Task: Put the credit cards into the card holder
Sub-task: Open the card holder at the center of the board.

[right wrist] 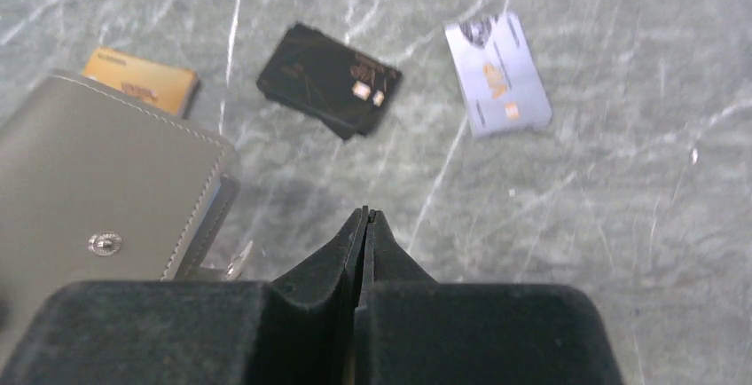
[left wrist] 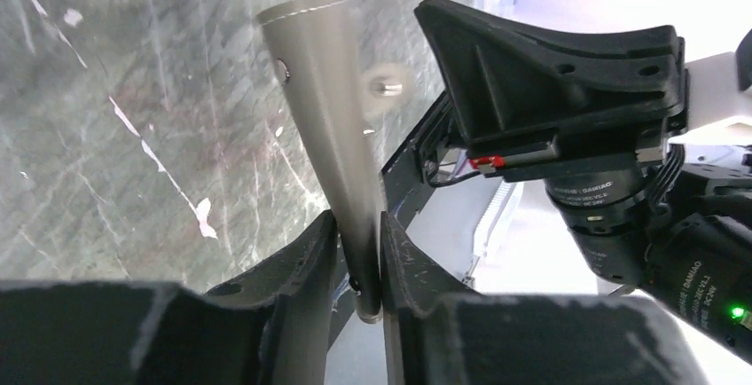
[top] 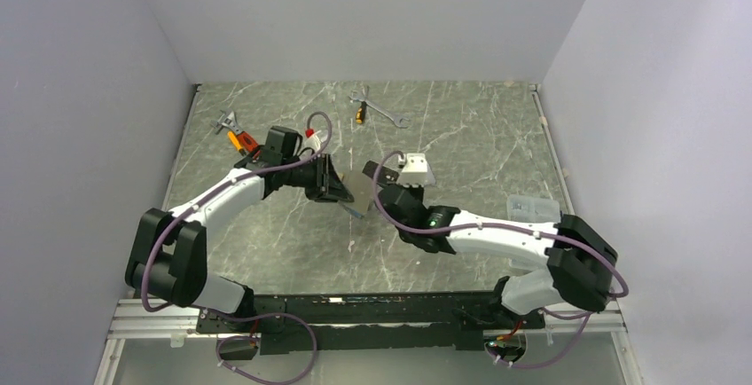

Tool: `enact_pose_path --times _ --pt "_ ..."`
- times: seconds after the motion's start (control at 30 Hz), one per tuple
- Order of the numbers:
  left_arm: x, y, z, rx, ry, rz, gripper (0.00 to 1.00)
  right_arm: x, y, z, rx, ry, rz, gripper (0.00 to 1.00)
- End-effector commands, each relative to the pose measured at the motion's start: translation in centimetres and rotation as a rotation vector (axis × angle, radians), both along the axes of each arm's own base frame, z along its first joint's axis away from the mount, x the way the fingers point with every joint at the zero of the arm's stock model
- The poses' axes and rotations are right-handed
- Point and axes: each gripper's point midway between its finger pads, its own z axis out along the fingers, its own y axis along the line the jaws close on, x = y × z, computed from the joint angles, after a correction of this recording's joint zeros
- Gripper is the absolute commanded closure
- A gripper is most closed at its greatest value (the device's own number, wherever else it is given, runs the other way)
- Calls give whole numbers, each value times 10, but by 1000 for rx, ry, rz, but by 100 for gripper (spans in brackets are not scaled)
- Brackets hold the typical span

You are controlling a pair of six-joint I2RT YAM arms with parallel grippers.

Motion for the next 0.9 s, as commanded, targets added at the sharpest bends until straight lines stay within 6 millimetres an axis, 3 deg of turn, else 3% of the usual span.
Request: enact_pose_path --times 0.0,0.23,0.43,0.53,0.7,0.87 --pt "-10 -11 -19 57 -73 -61 66 -28 -6 -29 140 117 9 100" --pt "-30 -16 -80 185 -74 -151 62 -54 -17 -72 216 239 -12 100" --pt "-30 -17 -108 232 -22 -191 64 -53 -30 -53 233 187 -30 100" --pt "-21 -14 -107 253 -33 -191 68 -53 -27 -44 260 185 -3 100" --pt "-25 -15 -94 223 -119 -220 64 -63 -11 -54 326 273 70 100" --pt "-27 -15 -89 256 -267 -297 64 -81 7 -69 560 414 198 68"
